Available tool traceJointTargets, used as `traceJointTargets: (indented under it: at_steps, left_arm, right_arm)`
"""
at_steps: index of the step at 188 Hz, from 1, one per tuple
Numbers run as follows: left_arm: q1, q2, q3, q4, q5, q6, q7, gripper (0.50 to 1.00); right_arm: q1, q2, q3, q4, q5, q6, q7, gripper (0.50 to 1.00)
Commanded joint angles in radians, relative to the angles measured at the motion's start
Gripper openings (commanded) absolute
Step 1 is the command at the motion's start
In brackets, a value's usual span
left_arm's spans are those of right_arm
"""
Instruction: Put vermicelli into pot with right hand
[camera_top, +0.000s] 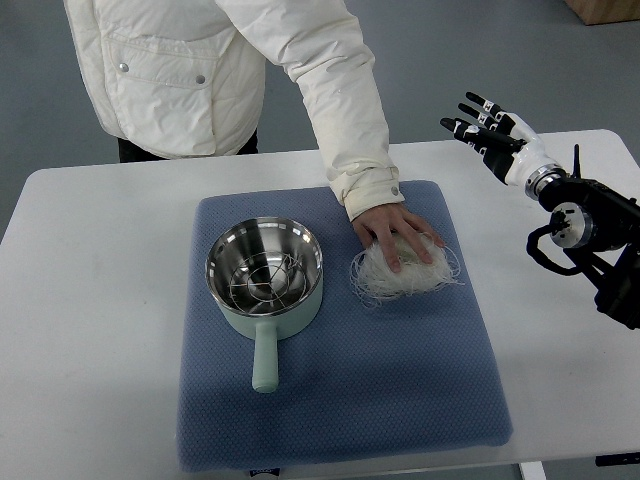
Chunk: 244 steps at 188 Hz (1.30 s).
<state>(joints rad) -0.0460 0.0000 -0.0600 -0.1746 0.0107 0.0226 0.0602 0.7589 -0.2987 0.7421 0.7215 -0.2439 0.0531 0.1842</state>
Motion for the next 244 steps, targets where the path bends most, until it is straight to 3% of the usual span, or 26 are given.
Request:
traceJointTargets:
  at_steps: [1, 244]
  left_arm:
    - [0.0, 0.0, -0.004, -0.002, 0.0, -0.001, 0.001, 1.0]
    - [0.0, 0.0, 0.002, 0.01, -0.002, -0.001, 0.0, 1.0]
  right_arm:
    - [0.0, -0.003, -0.001, 0.001, 0.0, 0.002, 0.0, 0.921]
    - [0.0, 0.003, 0.002, 0.001, -0.014, 0.024, 0.001, 0.921]
